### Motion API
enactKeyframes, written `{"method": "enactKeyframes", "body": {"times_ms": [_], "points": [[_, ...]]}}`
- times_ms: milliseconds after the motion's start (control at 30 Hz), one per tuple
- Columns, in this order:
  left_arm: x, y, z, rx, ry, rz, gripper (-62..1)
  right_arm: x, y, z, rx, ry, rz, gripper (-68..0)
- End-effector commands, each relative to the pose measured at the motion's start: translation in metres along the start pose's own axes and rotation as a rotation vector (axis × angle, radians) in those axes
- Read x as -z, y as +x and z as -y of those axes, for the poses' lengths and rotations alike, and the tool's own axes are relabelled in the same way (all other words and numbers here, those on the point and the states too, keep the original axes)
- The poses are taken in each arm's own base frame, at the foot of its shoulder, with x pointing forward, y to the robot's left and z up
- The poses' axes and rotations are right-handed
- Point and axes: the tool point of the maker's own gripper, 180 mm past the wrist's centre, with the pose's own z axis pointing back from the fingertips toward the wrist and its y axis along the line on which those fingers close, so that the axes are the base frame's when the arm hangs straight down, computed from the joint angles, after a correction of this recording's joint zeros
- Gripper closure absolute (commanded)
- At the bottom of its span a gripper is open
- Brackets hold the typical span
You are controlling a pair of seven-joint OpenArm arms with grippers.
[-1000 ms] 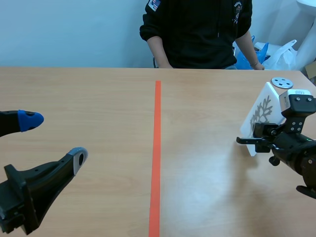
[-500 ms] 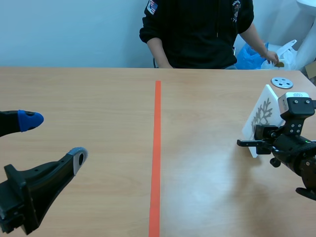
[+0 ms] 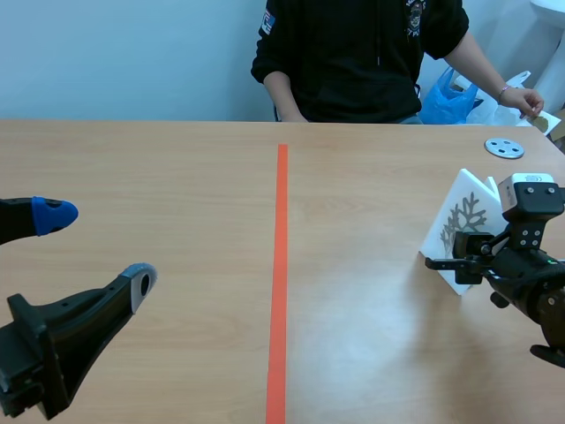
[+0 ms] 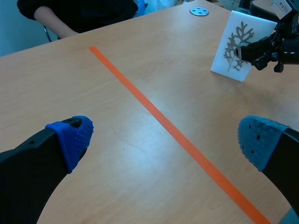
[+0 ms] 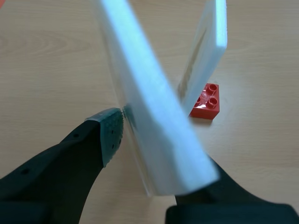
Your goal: Sort the leaf by its shape. The table is split by an orange tape line. A compound leaf with several leaflets goes to the left side, a simple leaf with one blade goes to the right side. Return to the home posture when a red brick is placed on the table.
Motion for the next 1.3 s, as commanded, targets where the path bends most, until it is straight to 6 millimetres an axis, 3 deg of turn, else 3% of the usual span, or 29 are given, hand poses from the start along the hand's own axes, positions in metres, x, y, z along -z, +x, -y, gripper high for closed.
{"method": "enactKeyframes", "body": {"times_ms": [0,233,500,667,1000,1100,1267], "points": [[0.001,0.006,0.002,-0.009,-0.004,0.03,-62.3,0.002,0.017,0.002,-0.015,0.003,0.048,-18.9],[0.001,0.006,0.002,-0.009,-0.004,0.03,-62.3,0.002,0.029,0.001,-0.015,0.006,0.097,-20.5],[0.0,0.006,0.002,-0.009,-0.004,0.029,-62.3,-0.002,0.072,-0.009,-0.044,0.028,0.173,-20.5],[0.0,0.006,0.002,-0.009,-0.004,0.03,-62.3,-0.02,0.099,-0.003,-0.058,0.014,0.229,-20.9],[0.0,0.006,0.002,-0.009,-0.004,0.029,-62.3,-0.071,0.158,-0.002,-0.071,0.101,0.352,-38.6],[0.0,0.006,0.002,-0.009,-0.004,0.029,-62.3,-0.084,0.16,-0.007,-0.079,0.142,0.335,-46.0],[0.0,0.006,0.002,-0.009,-0.004,0.029,-62.3,-0.106,0.152,-0.031,-0.101,0.263,0.307,-62.5]]}}
